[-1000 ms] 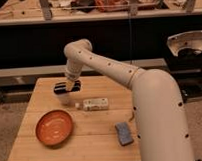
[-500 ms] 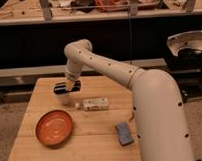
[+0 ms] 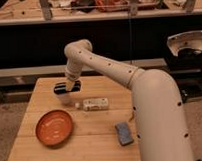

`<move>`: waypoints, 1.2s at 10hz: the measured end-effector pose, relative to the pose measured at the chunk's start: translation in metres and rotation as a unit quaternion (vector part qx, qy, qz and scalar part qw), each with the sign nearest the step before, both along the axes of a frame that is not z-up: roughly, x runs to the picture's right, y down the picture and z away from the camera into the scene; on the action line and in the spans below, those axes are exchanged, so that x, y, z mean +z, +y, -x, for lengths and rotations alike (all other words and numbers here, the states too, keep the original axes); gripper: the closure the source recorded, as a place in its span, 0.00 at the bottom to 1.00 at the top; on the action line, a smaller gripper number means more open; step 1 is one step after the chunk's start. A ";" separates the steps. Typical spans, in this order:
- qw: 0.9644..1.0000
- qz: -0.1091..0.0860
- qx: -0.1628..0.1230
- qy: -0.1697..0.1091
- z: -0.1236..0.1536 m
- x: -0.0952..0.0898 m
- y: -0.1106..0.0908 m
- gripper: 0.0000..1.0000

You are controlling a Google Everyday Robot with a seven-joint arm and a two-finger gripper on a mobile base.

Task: Place the eraser in the ceramic cup

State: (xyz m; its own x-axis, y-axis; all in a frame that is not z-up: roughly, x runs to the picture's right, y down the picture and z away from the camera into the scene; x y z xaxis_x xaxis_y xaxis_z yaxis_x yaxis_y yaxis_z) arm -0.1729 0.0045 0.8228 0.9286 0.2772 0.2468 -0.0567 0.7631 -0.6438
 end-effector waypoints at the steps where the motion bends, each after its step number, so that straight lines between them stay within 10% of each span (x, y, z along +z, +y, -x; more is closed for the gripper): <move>1: 1.000 0.000 0.001 0.000 0.000 0.000 0.000 0.71; 12: 1.000 0.004 0.005 0.002 0.001 0.002 0.001 0.67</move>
